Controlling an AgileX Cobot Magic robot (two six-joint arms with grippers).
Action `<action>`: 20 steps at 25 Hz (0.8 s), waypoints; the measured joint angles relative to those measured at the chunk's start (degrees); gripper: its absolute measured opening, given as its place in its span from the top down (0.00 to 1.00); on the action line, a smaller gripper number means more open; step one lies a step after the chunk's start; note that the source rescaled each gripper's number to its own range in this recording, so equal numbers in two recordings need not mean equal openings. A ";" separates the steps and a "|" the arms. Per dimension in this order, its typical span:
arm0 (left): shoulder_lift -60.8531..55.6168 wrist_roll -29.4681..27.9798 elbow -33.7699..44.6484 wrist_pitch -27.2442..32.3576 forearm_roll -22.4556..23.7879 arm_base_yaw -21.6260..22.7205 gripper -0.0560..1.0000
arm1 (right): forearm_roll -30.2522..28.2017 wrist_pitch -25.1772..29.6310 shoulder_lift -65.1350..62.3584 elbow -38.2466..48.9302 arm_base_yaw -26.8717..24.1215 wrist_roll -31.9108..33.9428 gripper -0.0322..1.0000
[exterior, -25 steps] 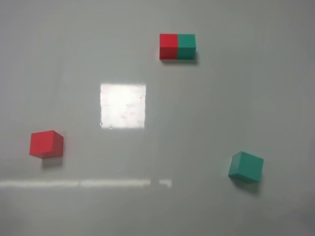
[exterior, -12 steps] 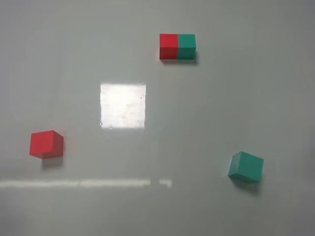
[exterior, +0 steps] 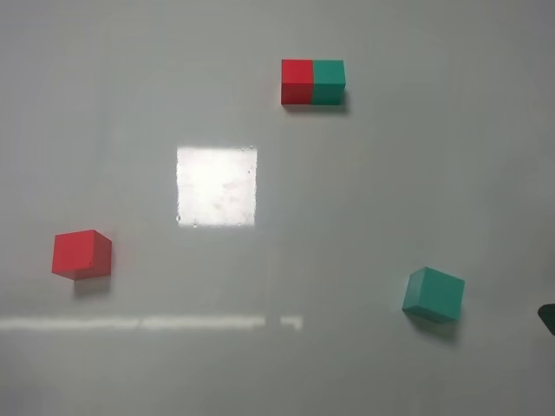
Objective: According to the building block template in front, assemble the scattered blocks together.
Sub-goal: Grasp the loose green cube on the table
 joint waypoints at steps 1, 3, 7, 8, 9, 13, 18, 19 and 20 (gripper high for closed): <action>0.00 0.00 0.00 0.00 0.00 0.00 0.45 | -1.87 -0.59 0.83 0.00 1.64 0.00 0.02; 0.00 0.00 0.00 0.00 0.00 0.00 0.45 | -4.45 -2.13 2.09 0.00 4.31 -0.32 0.01; 0.00 0.05 0.00 0.00 0.00 0.00 0.45 | -7.87 -5.42 4.60 0.00 9.86 -0.97 0.01; 0.00 0.05 0.00 0.00 0.00 0.00 0.45 | -9.08 -6.51 5.48 0.00 11.52 -0.83 0.01; 0.00 0.05 0.00 0.00 0.00 0.00 0.45 | -10.53 -7.74 6.28 0.00 12.91 -0.13 0.01; 0.00 0.05 0.00 0.00 0.00 0.00 0.45 | -15.83 -11.38 11.13 0.00 18.47 3.85 0.00; 0.00 0.05 0.00 0.00 0.00 0.00 0.45 | -20.70 -13.50 18.03 0.00 24.92 9.98 0.00; 0.00 0.05 0.00 0.00 0.00 0.00 0.45 | -22.27 -13.50 19.03 0.00 25.99 11.66 0.00; 0.00 0.05 0.00 0.00 0.00 0.00 0.45 | -23.37 -13.61 19.69 0.00 26.68 12.75 0.00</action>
